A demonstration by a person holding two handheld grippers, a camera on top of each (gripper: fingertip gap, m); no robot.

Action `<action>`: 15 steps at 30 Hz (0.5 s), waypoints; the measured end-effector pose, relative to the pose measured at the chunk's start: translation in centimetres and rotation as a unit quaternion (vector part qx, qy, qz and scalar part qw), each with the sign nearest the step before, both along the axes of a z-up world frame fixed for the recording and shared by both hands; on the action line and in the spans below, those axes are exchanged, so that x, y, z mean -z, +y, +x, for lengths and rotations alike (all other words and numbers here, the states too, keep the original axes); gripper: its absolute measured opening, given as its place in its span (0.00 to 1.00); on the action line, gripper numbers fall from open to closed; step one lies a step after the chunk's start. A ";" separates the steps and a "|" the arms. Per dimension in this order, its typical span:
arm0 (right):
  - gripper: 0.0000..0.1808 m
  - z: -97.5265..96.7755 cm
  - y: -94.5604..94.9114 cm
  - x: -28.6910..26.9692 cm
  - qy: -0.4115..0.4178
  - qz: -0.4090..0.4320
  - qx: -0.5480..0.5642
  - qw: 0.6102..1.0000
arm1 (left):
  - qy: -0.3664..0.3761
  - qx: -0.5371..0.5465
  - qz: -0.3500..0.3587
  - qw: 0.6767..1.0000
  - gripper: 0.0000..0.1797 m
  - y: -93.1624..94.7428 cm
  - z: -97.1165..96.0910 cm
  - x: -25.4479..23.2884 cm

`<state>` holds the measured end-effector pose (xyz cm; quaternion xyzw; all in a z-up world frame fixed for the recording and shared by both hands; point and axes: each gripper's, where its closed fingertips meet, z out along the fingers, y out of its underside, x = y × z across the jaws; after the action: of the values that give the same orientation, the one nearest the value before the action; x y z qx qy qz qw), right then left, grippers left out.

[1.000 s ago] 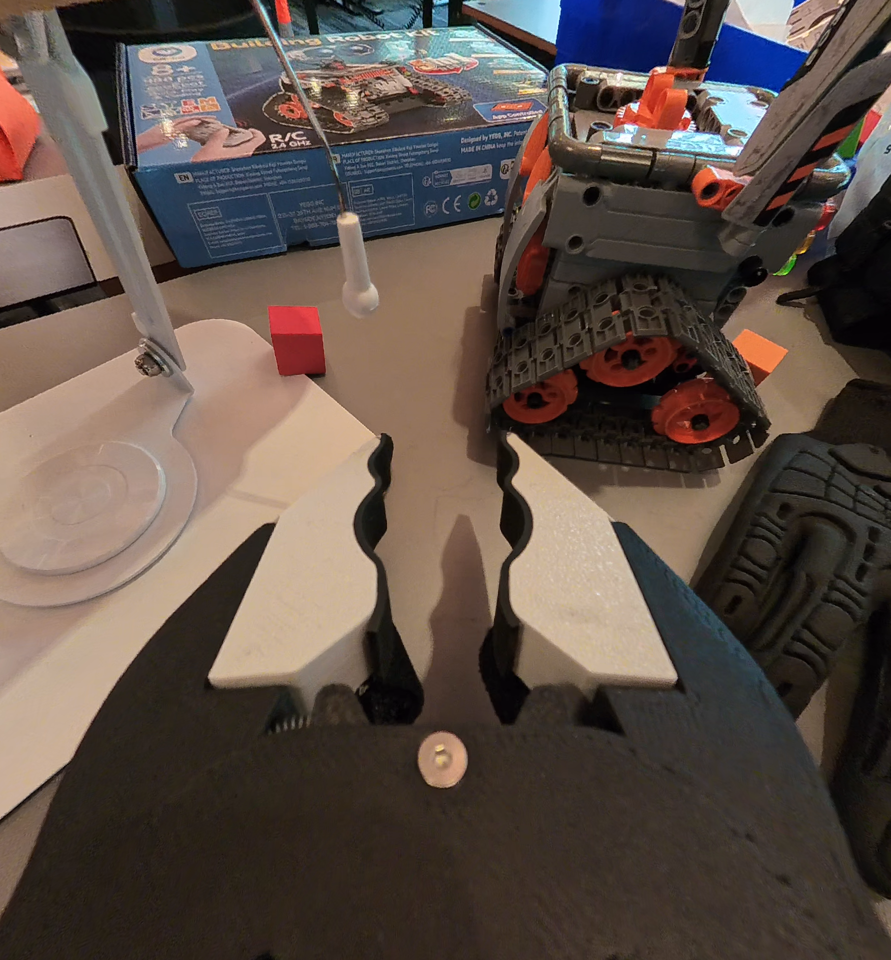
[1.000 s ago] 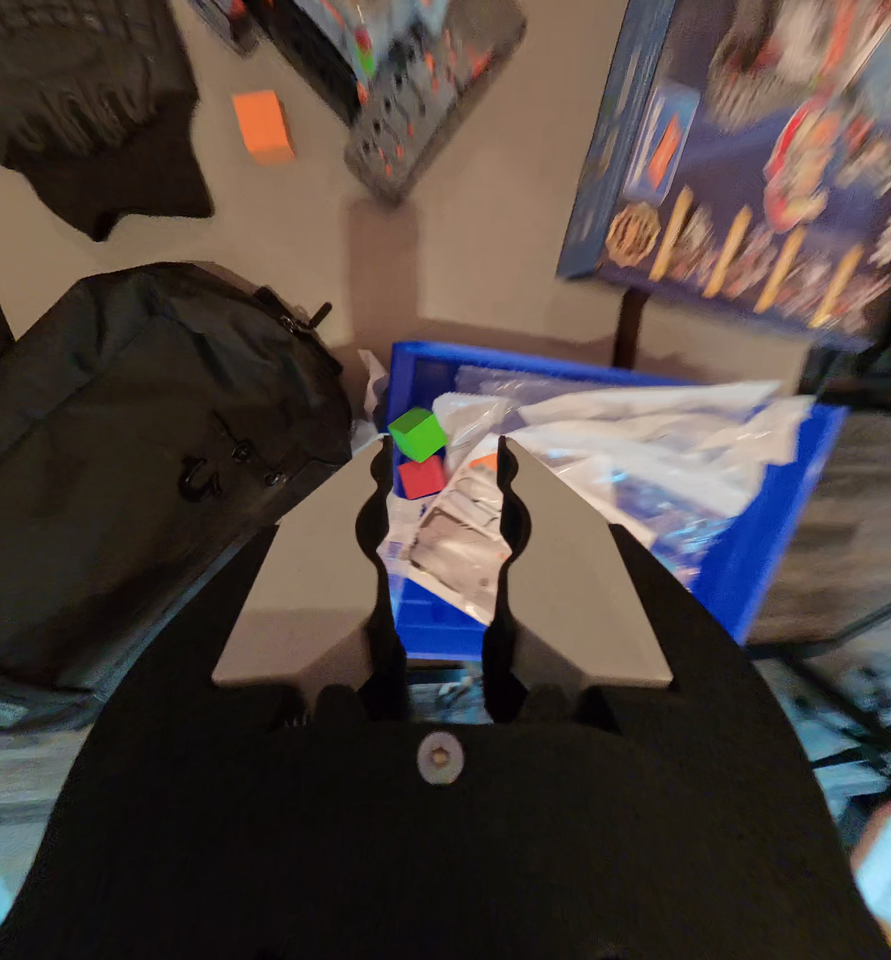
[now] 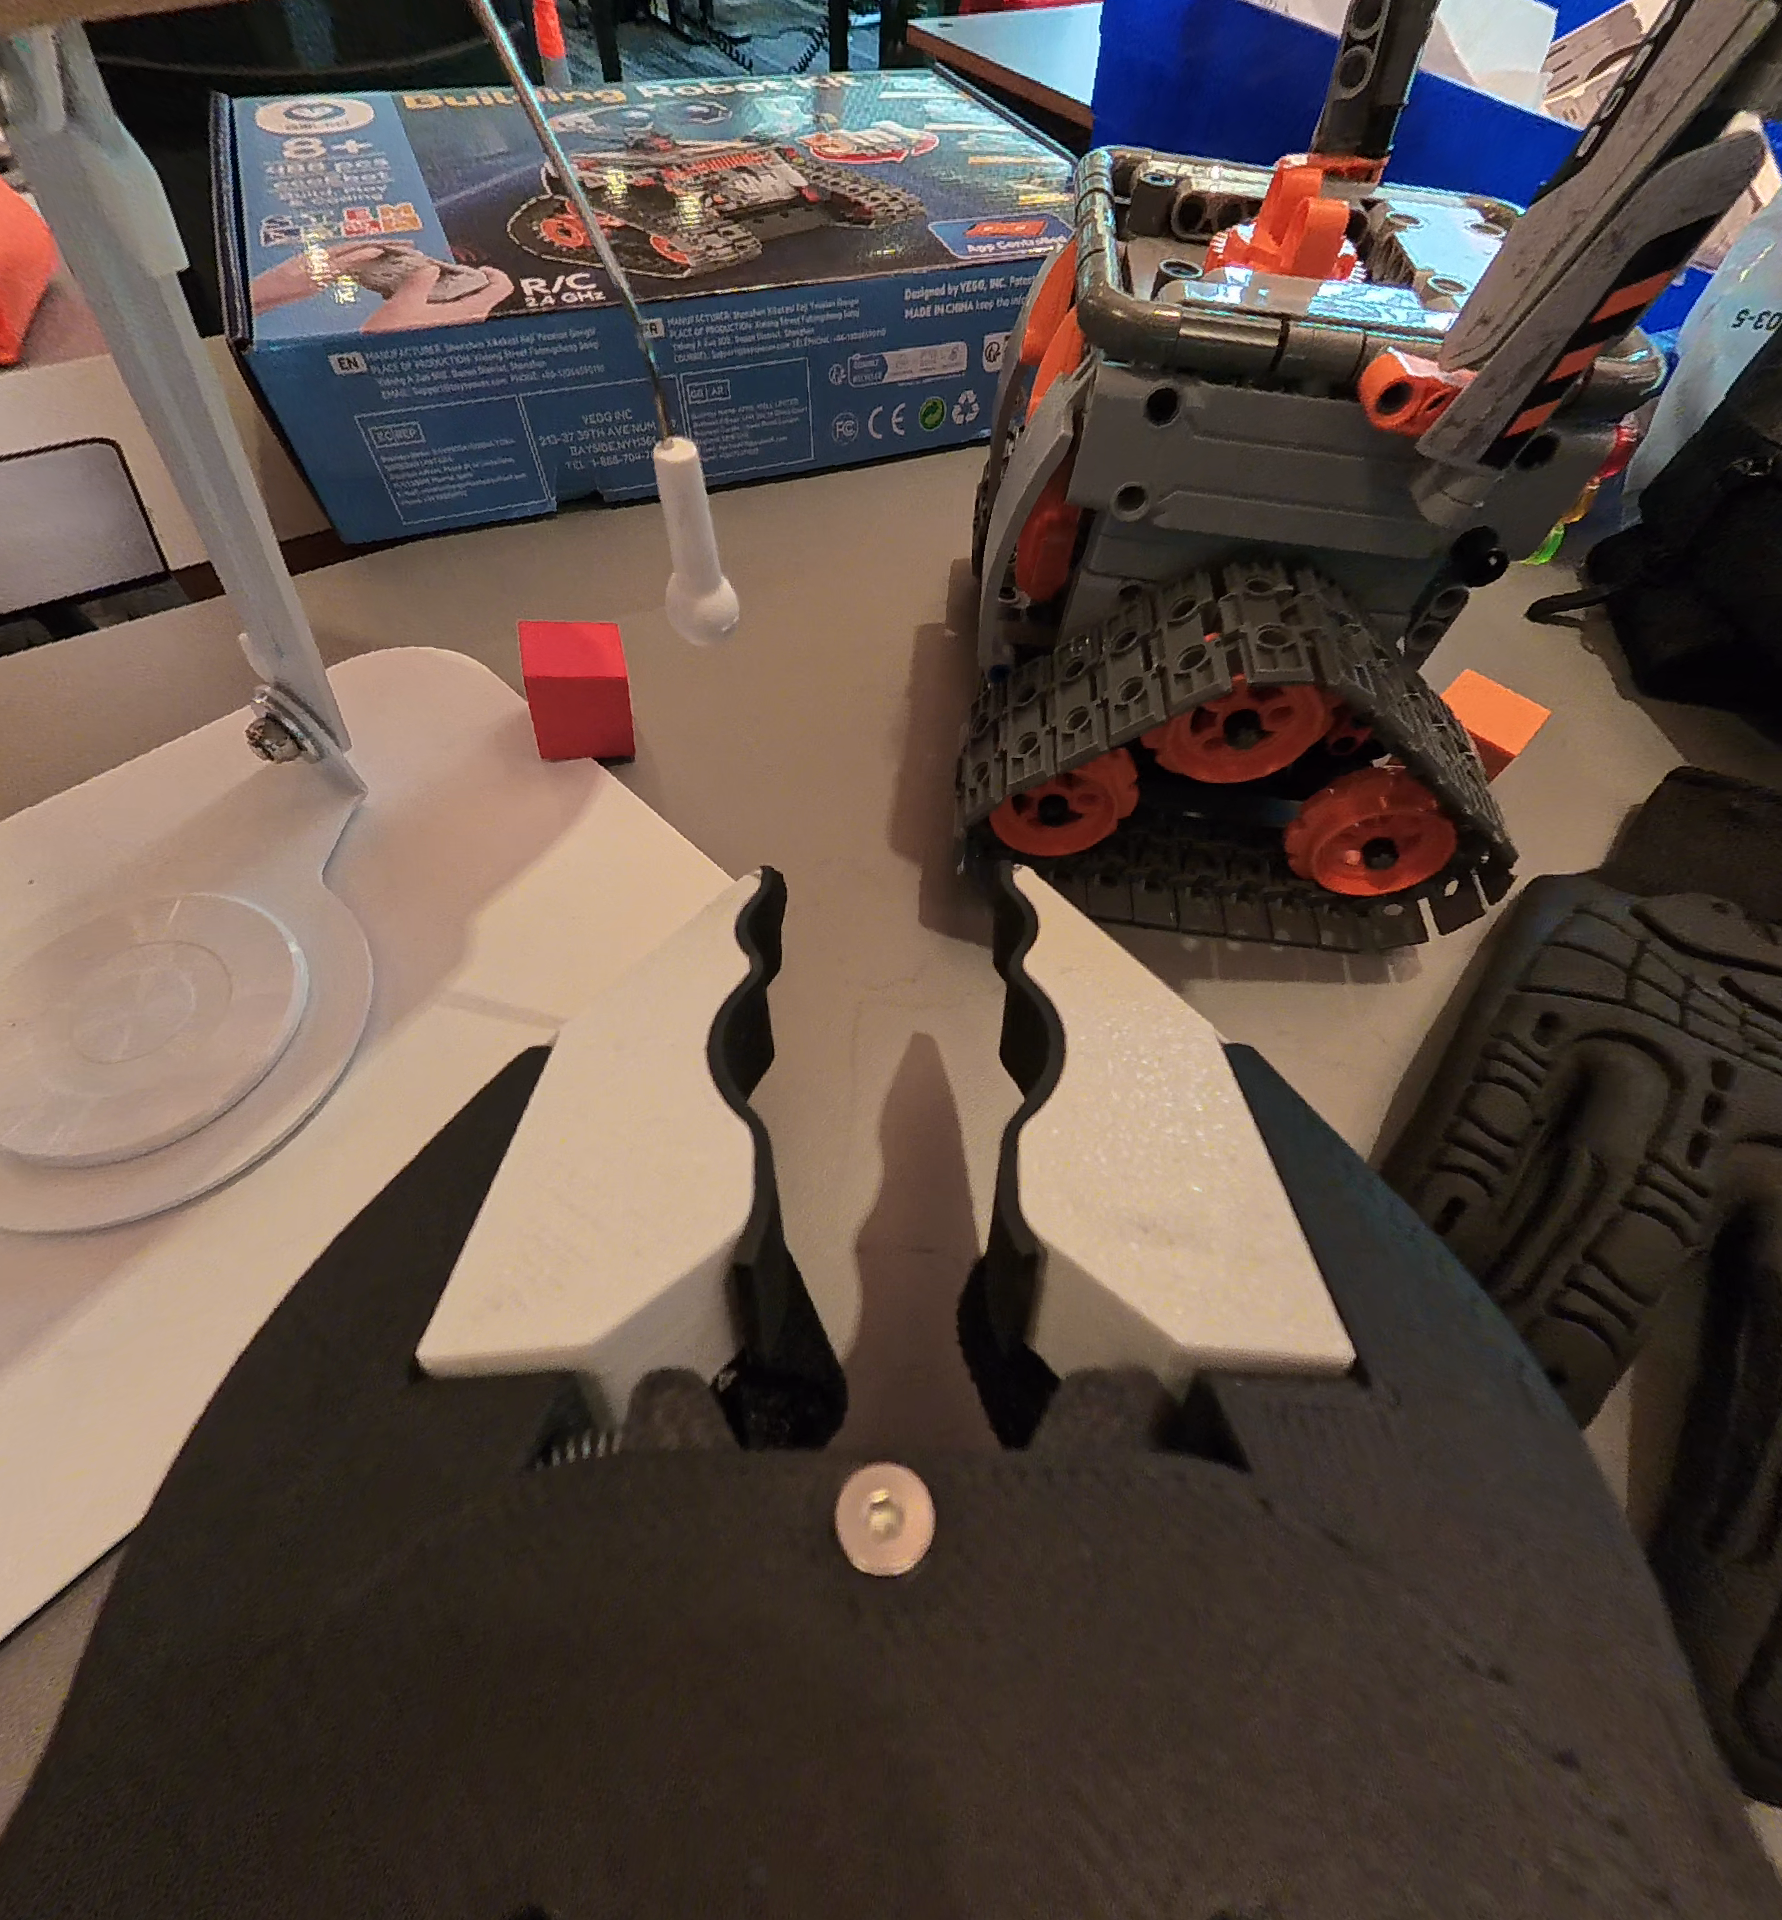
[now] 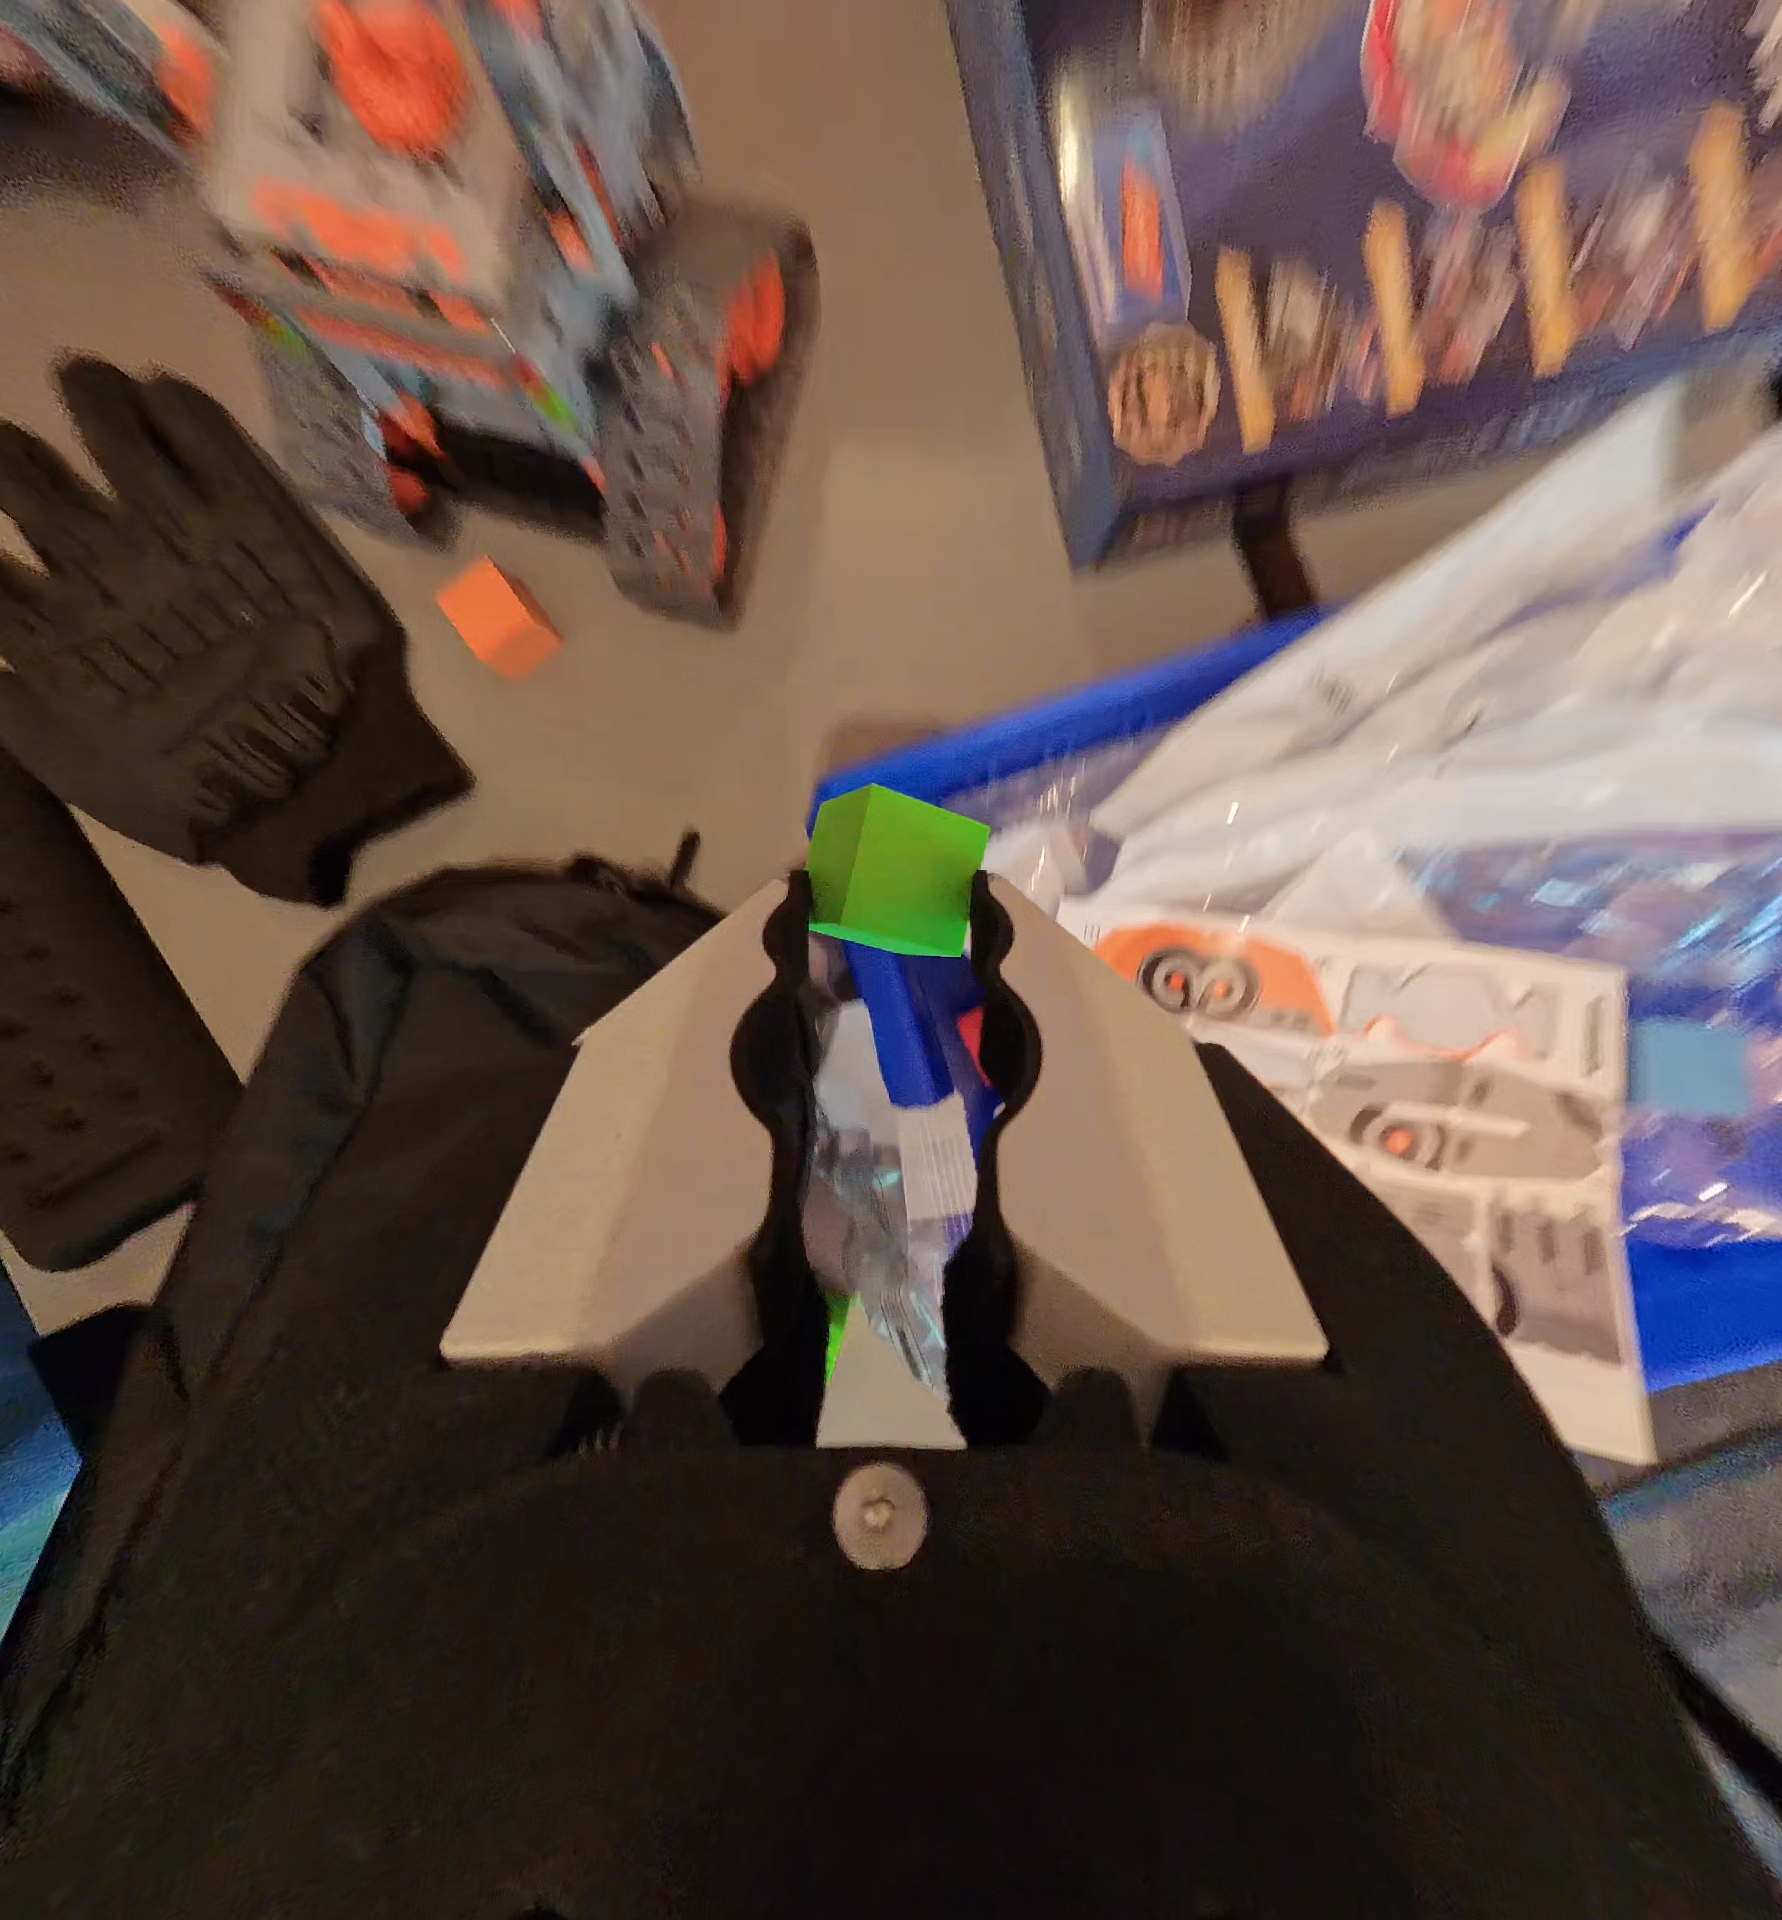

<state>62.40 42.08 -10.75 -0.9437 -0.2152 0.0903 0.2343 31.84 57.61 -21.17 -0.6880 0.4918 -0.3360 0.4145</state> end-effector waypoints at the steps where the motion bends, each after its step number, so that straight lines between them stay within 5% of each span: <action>1: 0.17 -0.8 0.6 -2.0 0.006 0.027 -0.011 1.000 | 0.000 0.000 0.000 1.000 0.22 0.0 0.0 0.0; 8: 0.16 -7.9 5.5 -16.0 -0.049 0.217 -0.141 0.965 | -0.001 -0.001 -0.001 1.000 0.21 0.0 0.0 0.0; 15: 0.16 -13.1 8.3 -20.9 -0.106 0.261 -0.330 0.901 | -0.005 0.000 0.000 1.000 0.21 0.0 -0.1 -0.2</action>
<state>49.26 50.40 10.14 -0.7278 -0.5535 0.0026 0.4049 31.77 57.64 -21.02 -0.6863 0.4896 -0.3393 0.4173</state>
